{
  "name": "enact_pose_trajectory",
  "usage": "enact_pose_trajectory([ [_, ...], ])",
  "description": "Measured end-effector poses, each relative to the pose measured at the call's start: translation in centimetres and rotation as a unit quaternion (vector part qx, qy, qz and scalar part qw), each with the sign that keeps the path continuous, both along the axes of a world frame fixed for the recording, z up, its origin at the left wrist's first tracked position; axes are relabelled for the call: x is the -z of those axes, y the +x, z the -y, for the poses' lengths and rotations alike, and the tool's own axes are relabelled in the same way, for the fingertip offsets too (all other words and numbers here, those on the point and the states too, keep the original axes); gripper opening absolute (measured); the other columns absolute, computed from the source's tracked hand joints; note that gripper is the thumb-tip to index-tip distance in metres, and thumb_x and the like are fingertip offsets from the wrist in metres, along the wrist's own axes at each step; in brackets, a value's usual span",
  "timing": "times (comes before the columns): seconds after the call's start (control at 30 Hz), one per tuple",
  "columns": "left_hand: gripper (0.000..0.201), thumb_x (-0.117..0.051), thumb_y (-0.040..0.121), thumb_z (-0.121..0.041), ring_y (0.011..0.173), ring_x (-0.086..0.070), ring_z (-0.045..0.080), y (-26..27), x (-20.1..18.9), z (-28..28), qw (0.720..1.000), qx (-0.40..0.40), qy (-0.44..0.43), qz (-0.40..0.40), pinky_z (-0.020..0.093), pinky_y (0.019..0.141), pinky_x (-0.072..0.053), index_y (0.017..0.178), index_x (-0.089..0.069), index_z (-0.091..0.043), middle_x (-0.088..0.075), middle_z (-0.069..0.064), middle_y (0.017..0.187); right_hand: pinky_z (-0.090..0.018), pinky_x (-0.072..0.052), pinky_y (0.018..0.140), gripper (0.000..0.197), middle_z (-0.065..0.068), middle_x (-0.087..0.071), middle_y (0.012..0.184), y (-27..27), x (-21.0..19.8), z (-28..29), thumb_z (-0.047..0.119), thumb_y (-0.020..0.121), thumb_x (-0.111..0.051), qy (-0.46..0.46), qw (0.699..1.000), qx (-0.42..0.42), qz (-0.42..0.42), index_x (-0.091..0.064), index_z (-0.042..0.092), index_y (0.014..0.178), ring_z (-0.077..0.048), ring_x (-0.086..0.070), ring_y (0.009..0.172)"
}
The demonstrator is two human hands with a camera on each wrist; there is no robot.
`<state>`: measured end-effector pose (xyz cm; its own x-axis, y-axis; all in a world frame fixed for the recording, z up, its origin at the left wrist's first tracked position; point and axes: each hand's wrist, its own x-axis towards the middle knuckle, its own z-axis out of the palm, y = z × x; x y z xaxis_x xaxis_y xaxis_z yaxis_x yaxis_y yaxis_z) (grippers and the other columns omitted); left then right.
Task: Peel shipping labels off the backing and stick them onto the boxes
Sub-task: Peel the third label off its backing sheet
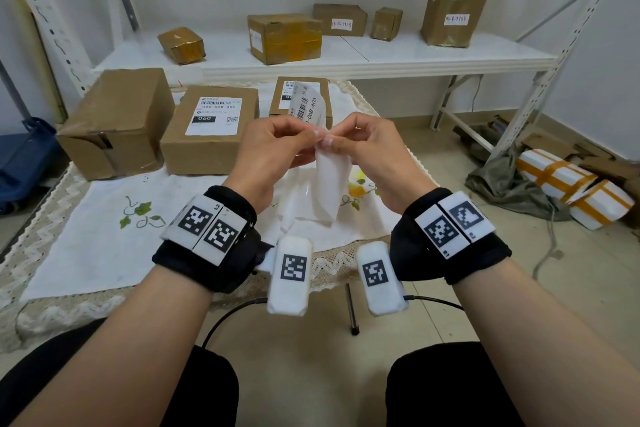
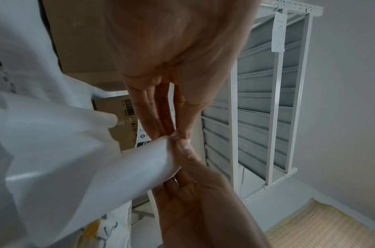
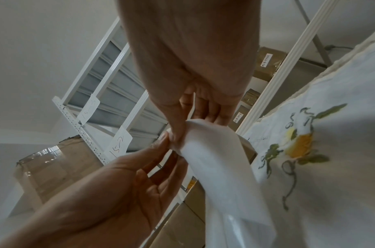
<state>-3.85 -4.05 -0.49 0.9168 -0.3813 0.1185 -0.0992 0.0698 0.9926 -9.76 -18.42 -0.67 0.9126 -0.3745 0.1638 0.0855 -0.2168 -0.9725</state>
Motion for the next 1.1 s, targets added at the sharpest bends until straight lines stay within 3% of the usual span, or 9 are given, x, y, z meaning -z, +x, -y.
enact_pose_trajectory([
  [0.17, 0.006, -0.075, 0.090, -0.006, 0.071, -0.073, 0.010, -0.03, -0.09, 0.17, 1.000, -0.019, -0.006, -0.002, 0.023, 0.072, -0.061, 0.084, -0.074, -0.007, -0.075, 0.007, 0.086, -0.040, -0.055, 0.087, 0.017, -0.022, -0.072, 0.101, 0.20, -0.07, -0.14, 0.010, 0.090, -0.077, 0.021, 0.999, 0.016, -0.027, -0.063, 0.012, 0.080, -0.034, -0.070, 0.098],
  [0.27, 0.008, -0.074, 0.090, -0.005, 0.070, -0.072, 0.010, 0.00, -0.18, 0.18, 1.000, -0.021, -0.018, -0.012, 0.023, 0.072, -0.061, 0.082, -0.073, -0.007, -0.075, 0.007, 0.088, -0.046, -0.055, 0.097, 0.019, -0.020, -0.069, 0.101, 0.40, 0.07, -0.12, 0.011, 0.091, -0.074, 0.040, 0.998, 0.022, -0.033, -0.061, 0.013, 0.077, -0.037, -0.069, 0.105],
  [0.43, 0.010, -0.071, 0.092, -0.003, 0.070, -0.073, 0.011, -0.05, -0.34, 0.23, 0.998, -0.017, -0.039, -0.035, 0.023, 0.072, -0.061, 0.083, -0.071, -0.006, -0.074, 0.009, 0.092, -0.037, -0.050, 0.085, 0.020, -0.014, -0.063, 0.097, 0.82, 0.18, -0.02, 0.010, 0.093, -0.070, 0.063, 0.997, 0.033, -0.036, -0.057, 0.013, 0.079, -0.026, -0.062, 0.092],
  [0.63, 0.008, -0.071, 0.093, -0.005, 0.072, -0.073, 0.014, 0.18, -0.31, 0.16, 0.997, -0.021, -0.051, -0.051, 0.022, 0.072, -0.062, 0.086, -0.069, -0.005, -0.074, 0.009, 0.089, -0.048, -0.051, 0.103, 0.019, -0.024, -0.068, 0.119, 0.90, 0.18, -0.22, 0.016, 0.099, -0.065, 0.076, 0.995, 0.048, -0.042, -0.055, 0.015, 0.083, -0.036, -0.067, 0.111],
  [0.7, 0.006, -0.071, 0.094, -0.005, 0.068, -0.073, 0.011, 0.20, -0.30, 0.12, 0.997, -0.022, -0.053, -0.043, 0.022, 0.071, -0.061, 0.088, -0.069, -0.004, -0.073, 0.007, 0.085, -0.043, -0.051, 0.096, 0.019, -0.025, -0.067, 0.119, 0.81, 0.16, -0.16, 0.018, 0.101, -0.062, 0.073, 0.996, 0.043, -0.039, -0.054, 0.016, 0.084, -0.031, -0.066, 0.103],
  [0.83, 0.005, -0.070, 0.094, -0.006, 0.066, -0.072, 0.009, 0.33, -0.22, 0.15, 0.999, -0.034, -0.040, -0.012, 0.022, 0.070, -0.062, 0.090, -0.069, -0.004, -0.073, 0.009, 0.094, -0.022, -0.049, 0.070, 0.017, -0.014, -0.070, 0.093, 0.33, -0.09, -0.17, 0.018, 0.095, -0.073, 0.079, 0.997, 0.007, -0.013, -0.057, 0.013, 0.094, -0.019, -0.064, 0.081],
  [0.93, 0.005, -0.070, 0.095, -0.008, 0.065, -0.072, 0.011, 0.16, -0.14, 0.30, 0.999, -0.040, -0.031, -0.003, 0.022, 0.069, -0.062, 0.091, -0.068, -0.004, -0.074, 0.010, 0.083, -0.020, -0.051, 0.064, 0.022, -0.019, -0.070, 0.096, 0.15, -0.04, -0.15, 0.011, 0.087, -0.080, 0.046, 0.999, -0.013, -0.021, -0.064, 0.004, 0.101, -0.018, -0.065, 0.079],
  [1.03, 0.007, -0.069, 0.096, -0.010, 0.067, -0.071, 0.013, 0.04, -0.08, 0.52, 0.998, -0.047, -0.026, 0.011, 0.022, 0.068, -0.062, 0.091, -0.067, -0.006, -0.075, 0.011, 0.083, -0.018, -0.048, 0.061, 0.018, -0.009, -0.065, 0.084, 0.05, 0.01, -0.16, 0.013, 0.087, -0.080, 0.025, 0.999, -0.008, -0.024, -0.063, 0.010, 0.081, -0.015, -0.061, 0.074],
  [1.1, 0.007, -0.069, 0.096, -0.010, 0.070, -0.073, 0.015, 0.14, -0.09, 0.57, 0.998, -0.046, -0.029, 0.015, 0.023, 0.069, -0.062, 0.092, -0.066, -0.005, -0.076, 0.011, 0.083, -0.016, -0.048, 0.060, 0.024, -0.010, -0.064, 0.085, 0.09, -0.13, -0.08, 0.013, 0.086, -0.081, 0.029, 0.999, 0.007, -0.015, -0.059, 0.013, 0.075, -0.015, -0.059, 0.074],
])
